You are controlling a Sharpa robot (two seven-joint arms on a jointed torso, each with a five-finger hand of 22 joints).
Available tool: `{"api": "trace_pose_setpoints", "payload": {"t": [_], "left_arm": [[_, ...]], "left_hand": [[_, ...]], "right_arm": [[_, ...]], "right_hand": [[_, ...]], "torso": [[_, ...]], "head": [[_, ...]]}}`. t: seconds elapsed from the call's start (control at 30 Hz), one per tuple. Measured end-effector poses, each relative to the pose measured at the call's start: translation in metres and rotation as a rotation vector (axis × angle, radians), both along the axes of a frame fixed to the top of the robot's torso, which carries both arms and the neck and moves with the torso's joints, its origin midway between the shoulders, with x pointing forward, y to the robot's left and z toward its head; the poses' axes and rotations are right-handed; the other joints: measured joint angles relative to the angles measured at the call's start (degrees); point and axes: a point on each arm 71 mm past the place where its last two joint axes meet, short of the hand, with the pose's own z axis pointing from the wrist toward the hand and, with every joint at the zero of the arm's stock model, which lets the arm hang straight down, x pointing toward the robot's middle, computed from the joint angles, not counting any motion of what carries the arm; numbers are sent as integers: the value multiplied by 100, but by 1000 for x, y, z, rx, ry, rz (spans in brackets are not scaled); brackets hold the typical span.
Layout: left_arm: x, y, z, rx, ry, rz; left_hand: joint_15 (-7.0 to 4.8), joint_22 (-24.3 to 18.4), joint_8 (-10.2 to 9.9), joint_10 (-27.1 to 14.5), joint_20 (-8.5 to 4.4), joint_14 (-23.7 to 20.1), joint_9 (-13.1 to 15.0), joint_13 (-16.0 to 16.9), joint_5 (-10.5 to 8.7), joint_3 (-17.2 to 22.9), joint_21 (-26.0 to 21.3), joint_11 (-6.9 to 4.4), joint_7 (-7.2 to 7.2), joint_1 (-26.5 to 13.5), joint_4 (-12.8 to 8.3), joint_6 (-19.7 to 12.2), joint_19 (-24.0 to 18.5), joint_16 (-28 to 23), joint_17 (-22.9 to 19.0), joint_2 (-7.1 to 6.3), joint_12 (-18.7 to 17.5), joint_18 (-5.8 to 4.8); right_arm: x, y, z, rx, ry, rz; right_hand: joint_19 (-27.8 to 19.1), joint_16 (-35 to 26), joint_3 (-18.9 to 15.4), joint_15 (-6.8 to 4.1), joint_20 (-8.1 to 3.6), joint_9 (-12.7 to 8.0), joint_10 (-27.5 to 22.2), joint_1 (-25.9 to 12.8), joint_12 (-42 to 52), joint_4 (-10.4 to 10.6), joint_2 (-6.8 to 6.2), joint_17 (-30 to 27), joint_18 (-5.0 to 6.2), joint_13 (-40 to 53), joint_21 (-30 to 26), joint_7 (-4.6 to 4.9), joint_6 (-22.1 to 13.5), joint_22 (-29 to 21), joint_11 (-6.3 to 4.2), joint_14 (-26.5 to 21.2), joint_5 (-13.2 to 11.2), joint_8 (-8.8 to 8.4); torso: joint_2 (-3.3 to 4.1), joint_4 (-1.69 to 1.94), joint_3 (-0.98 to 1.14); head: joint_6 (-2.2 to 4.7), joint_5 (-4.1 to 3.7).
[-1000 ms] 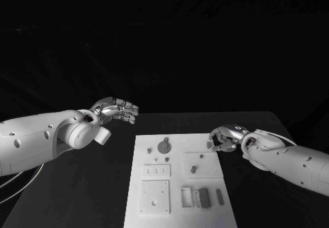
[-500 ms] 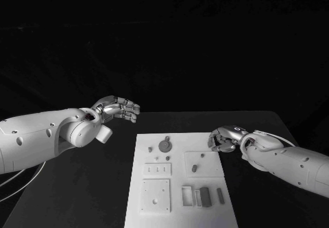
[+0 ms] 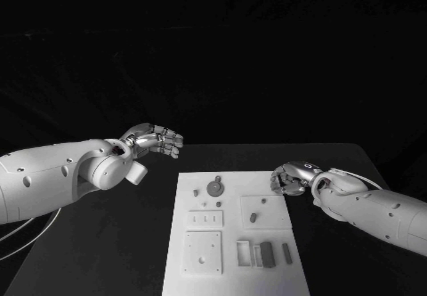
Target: Assemble the parts on the task board
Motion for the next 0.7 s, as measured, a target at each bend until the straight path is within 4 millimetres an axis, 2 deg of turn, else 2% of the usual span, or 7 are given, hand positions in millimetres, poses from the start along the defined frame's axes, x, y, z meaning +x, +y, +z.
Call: {"api": "trace_pose_setpoints", "payload": {"t": [0.1, 0.17, 0.3, 0.47, 0.7], "left_arm": [[0, 0, 0, 0, 0, 0], [0, 0, 0, 1, 0, 0], [0, 0, 0, 1, 0, 0], [0, 0, 0, 1, 0, -1], [0, 0, 0, 2, 0, -2]], "left_hand": [[0, 0, 0, 0, 0, 0, 0, 0, 0, 0, 0, 0, 0, 0, 0, 0, 0, 0, 0, 0, 0, -13], [0, 5, 0, 0, 0, 0, 0, 0, 0, 0, 0, 0, 0, 0, 0, 0, 0, 0, 0, 0, 0, 17], [0, 5, 0, 0, 0, 0, 0, 0, 0, 0, 0, 0, 0, 0, 0, 0, 0, 0, 0, 0, 0, 51], [0, 5, 0, 0, 1, 0, 0, 0, 0, 0, 0, 0, 0, 0, 0, 0, 0, 0, -1, 0, -22, 53], [0, 5, 0, 0, 1, 0, -5, 0, 0, 0, 1, 0, 0, 0, 0, 0, 1, 0, 5, 0, -22, 51]], "right_arm": [[0, 0, 0, 2, 0, 0], [0, 1, 0, 2, 0, 0], [0, 0, 0, 3, 0, 1], [0, 1, 0, 5, 1, 3], [-1, 3, 0, 7, 2, 8]], "right_hand": [[-11, 0, -2, 1, -9, 13, 0, -29, 0, -2, 29, 0, -1, 0, 0, 15, 34, 0, 0, 0, 0, 13], [-19, 0, -7, 1, -2, 22, 0, -29, 0, -38, 29, 0, -1, 0, 0, 22, 41, 0, 0, 0, 0, 45], [-19, 23, -7, 1, -2, 48, -21, -22, 24, -38, 83, -1, 0, -3, 22, 0, 134, 0, 21, 0, 0, 94], [-20, 23, -7, 9, -1, 59, -21, -22, 23, -69, 82, -1, 0, -9, 23, -6, 195, 0, 21, 10, 0, 110], [-18, 23, -7, 10, -2, 77, -21, -14, 43, -69, 134, 5, 0, -14, 34, -45, 252, -1, 21, 11, 0, 142]], "torso": [[-1, -1, 0], [-1, -2, 1], [-3, -5, 0], [-9, -14, 1], [-10, -15, 1]], "head": [[-6, 6], [-13, 9], [-23, 11], [-27, 14], [-30, -24]]}}
